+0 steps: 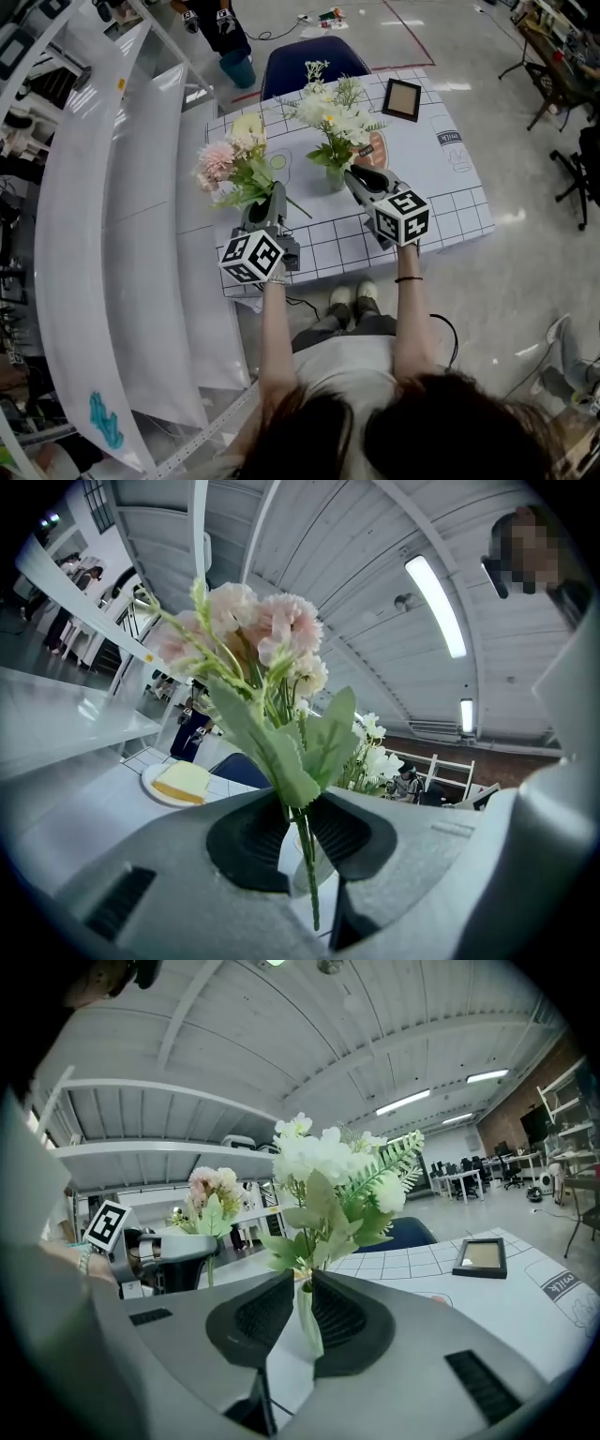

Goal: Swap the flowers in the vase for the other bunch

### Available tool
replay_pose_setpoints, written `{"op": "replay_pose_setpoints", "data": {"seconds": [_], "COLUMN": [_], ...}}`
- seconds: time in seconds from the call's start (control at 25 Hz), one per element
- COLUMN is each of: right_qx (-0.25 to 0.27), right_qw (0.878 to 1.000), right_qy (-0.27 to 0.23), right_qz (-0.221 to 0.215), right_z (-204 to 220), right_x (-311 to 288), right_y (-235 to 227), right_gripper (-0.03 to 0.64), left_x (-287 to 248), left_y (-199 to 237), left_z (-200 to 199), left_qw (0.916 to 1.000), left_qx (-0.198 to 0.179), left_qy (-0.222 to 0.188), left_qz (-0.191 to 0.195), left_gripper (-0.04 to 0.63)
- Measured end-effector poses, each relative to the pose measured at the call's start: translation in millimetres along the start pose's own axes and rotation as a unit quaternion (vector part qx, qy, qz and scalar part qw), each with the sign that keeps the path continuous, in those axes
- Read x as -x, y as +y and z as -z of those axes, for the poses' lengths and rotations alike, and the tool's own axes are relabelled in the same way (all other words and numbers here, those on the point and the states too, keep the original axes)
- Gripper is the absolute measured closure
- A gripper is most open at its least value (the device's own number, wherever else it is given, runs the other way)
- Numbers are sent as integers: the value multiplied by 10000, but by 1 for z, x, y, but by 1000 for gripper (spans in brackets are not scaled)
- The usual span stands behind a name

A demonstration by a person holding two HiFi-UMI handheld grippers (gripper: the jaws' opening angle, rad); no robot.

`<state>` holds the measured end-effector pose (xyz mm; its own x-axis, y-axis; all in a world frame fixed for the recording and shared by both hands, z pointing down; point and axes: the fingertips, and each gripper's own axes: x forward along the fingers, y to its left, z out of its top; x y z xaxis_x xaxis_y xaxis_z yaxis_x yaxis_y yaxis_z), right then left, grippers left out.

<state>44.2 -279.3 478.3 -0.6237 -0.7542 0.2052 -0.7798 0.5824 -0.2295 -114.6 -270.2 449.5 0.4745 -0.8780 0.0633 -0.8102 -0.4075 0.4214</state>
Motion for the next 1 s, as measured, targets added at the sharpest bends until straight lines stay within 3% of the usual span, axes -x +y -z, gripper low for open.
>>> {"op": "replay_pose_setpoints", "data": {"seconds": [0.24, 0.72, 1.0], "right_qx": [-113, 165, 363], "right_qw": [9990, 9948, 9933], "right_qy": [-279, -289, -259], "right_qz": [-334, -966, -1069], "right_z": [-21, -38, -39], "right_x": [14, 26, 28], "right_y": [11, 48, 61], "right_gripper": [571, 607, 609], "left_x": [0, 15, 21], "left_y": [-12, -21, -22], "left_z": [2, -8, -11], "left_qw": [9998, 9990, 9984], "left_qx": [-29, -94, -122], "left_qy": [18, -139, -182], "left_qz": [204, 420, 516], "left_gripper": [532, 532, 532]}}
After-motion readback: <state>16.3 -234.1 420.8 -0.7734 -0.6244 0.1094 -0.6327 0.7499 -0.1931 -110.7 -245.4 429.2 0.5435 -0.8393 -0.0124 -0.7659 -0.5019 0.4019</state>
